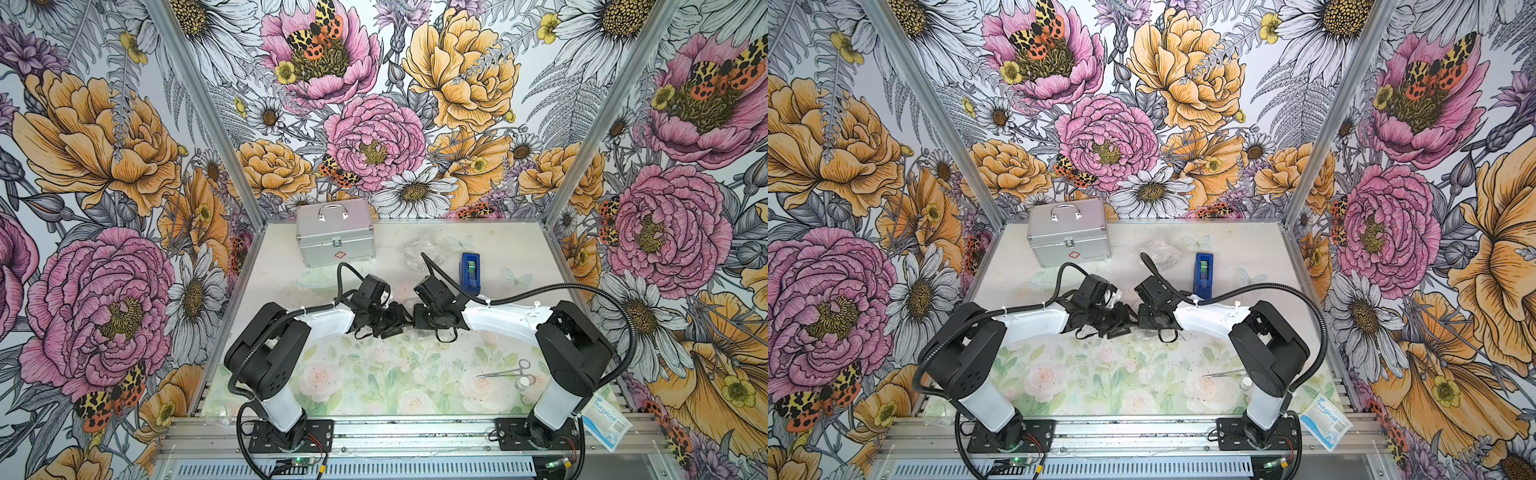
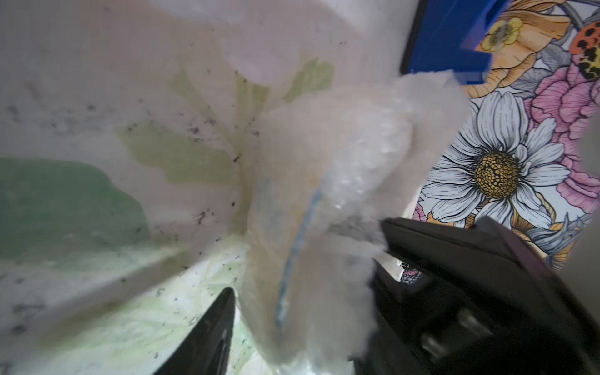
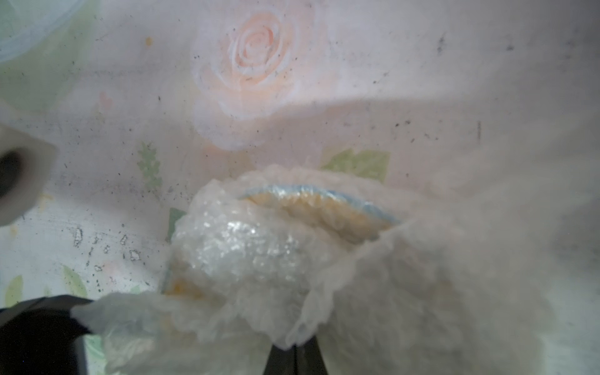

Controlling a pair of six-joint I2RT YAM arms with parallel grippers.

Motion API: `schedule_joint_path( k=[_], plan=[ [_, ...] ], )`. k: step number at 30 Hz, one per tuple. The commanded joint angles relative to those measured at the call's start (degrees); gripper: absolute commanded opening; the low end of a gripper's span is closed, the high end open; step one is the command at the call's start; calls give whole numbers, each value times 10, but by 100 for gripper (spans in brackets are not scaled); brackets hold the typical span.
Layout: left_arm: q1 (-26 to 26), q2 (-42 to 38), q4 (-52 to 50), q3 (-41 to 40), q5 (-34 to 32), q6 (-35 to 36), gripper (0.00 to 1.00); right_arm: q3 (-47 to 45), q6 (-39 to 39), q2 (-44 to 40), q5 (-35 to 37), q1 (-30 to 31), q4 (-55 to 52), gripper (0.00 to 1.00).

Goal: Wrap bowls in bubble wrap
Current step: Stick the tape on the bubble wrap.

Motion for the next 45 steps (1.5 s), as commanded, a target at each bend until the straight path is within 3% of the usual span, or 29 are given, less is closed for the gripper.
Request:
schedule_joint_path(
  k=[1,10,12,14,16,20,22,28,30,32,37,41,43,45],
  plan=[
    [0,8,20,4,7,-6,49,0,16,-50,6,3,3,1],
    [7,21,19,-9,13,-6,38,-18,28,-128,34,-4,-20,6],
    [7,22,18,-4,10,-5,37,-35,33,-158,50,-16,-33,15],
    [9,20,21,1,9,-6,34,-59,41,-185,45,-41,-38,30],
    [11,17,24,4,6,-8,30,-80,45,-202,26,-69,-41,37],
    [18,11,26,11,-2,-9,24,-100,37,-218,1,-101,-52,40],
    [23,16,28,18,-4,-11,20,-107,36,-227,2,-110,-56,39],
    [31,46,32,67,-8,-15,16,-121,36,-250,3,-126,-59,14],
    [29,57,24,89,-11,-12,16,-124,37,-264,10,-129,-62,12],
    [26,59,5,113,-24,-2,21,-130,37,-283,16,-136,-65,12],
    [24,80,-18,133,-48,12,49,-137,22,-345,42,-168,-88,20],
    [25,23,-50,120,-76,27,61,-135,-11,-420,61,-212,-99,44],
    [27,-10,-79,113,-89,41,65,-126,-22,-448,70,-240,-104,53],
    [34,-47,-107,106,-97,55,69,-115,-38,-468,102,-258,-109,54]
  ],
)
